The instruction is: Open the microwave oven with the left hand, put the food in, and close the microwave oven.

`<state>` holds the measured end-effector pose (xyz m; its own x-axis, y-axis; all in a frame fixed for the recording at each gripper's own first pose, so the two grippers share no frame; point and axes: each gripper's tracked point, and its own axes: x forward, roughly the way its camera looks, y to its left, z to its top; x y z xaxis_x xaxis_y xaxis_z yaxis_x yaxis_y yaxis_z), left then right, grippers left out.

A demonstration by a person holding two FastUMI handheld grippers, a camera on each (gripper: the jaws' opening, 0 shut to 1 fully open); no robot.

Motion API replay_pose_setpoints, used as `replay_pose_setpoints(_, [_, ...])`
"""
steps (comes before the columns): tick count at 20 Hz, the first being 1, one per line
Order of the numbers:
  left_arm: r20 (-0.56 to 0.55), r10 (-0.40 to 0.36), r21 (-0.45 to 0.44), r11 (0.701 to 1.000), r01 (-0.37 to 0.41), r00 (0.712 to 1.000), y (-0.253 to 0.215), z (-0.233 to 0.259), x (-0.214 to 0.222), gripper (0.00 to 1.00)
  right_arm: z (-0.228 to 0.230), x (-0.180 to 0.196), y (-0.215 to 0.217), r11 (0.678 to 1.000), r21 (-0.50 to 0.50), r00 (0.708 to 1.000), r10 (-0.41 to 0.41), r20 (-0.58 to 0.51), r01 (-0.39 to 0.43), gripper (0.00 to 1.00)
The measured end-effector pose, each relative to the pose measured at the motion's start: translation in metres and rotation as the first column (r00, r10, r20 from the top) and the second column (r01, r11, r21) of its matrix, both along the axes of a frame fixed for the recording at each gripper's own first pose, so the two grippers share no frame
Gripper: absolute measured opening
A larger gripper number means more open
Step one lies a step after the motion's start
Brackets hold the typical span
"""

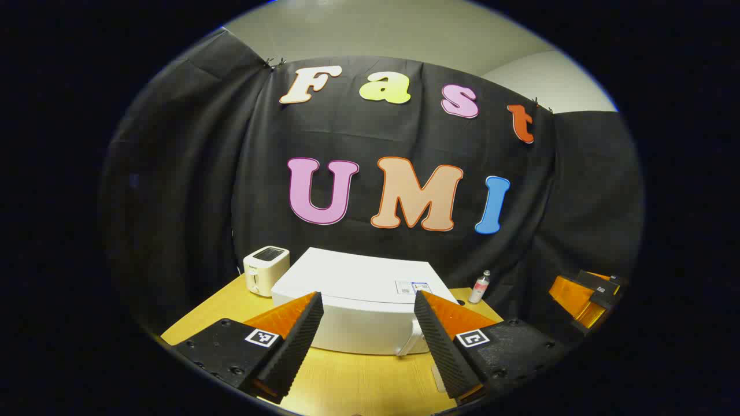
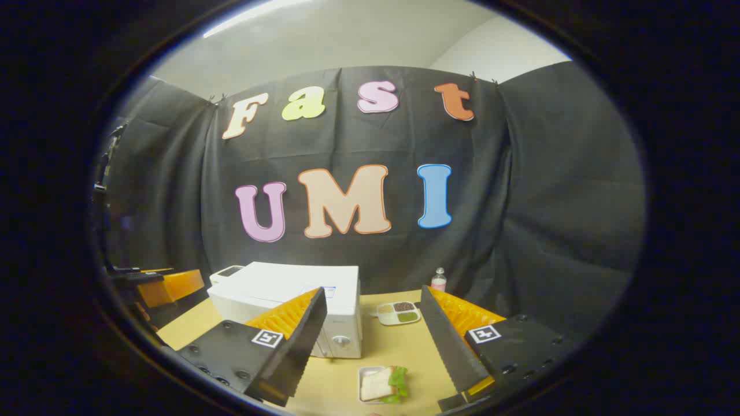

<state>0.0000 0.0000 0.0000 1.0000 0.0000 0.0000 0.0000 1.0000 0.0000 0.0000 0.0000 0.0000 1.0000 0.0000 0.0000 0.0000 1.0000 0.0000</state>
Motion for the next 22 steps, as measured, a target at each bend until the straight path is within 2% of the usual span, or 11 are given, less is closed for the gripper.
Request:
replay_pose_setpoints(7, [0.009, 0.01, -0.021, 1.0, -0.01, 1.0, -0.039, -0.006, -0.009, 0.96, 0.003, 0.002, -0.059, 0.999, 0.016, 0.999, -0.031, -0.023, 0.031, 0.92])
replay_pose_setpoints(11, [0.002, 0.008, 0.022, 1.0, -0.008, 1.0, -0.054, -0.017, -0.008, 0.96, 0.001, -0.001, -0.089, 0.998, 0.005, 0.997, -0.065, -0.034, 0.065, 0.92])
replay_pose_setpoints(17, [-0.05, 0.007, 0.017, 1.0, -0.006, 0.999, -0.067, -0.04, -0.003, 0.96, -0.012, 0.004, -0.092, 0.999, 0.002, 0.997, -0.037, -0.067, 0.037, 0.92])
replay_pose_setpoints(18, [-0.06, 0.007, 0.018, 1.0, -0.006, 0.998, -0.068, -0.044, -0.002, 0.96, -0.014, 0.005, -0.091, 0.999, 0.003, 0.997, -0.033, -0.072, 0.033, 1.0])
replay_pose_setpoints(19, [-0.072, 0.009, 0.023, 1.0, -0.007, 0.997, -0.067, -0.048, 0.0, 0.96, -0.017, 0.005, -0.089, 1.0, 0.008, 0.997, -0.027, -0.077, 0.028, 1.0])
replay_pose_setpoints(20, [-0.084, 0.007, 0.028, 1.0, -0.004, 0.996, -0.068, -0.054, 0.003, 0.96, -0.018, 0.005, -0.086, 1.0, 0.017, 0.996, -0.021, -0.083, 0.022, 0.92])
replay_pose_setpoints(22, [-0.111, 0.0, 0.04, 0.999, 0.004, 0.994, -0.069, -0.07, 0.012, 0.95, -0.018, 0.004, -0.082, 0.998, 0.054, 0.996, -0.012, -0.086, 0.017, 0.92])
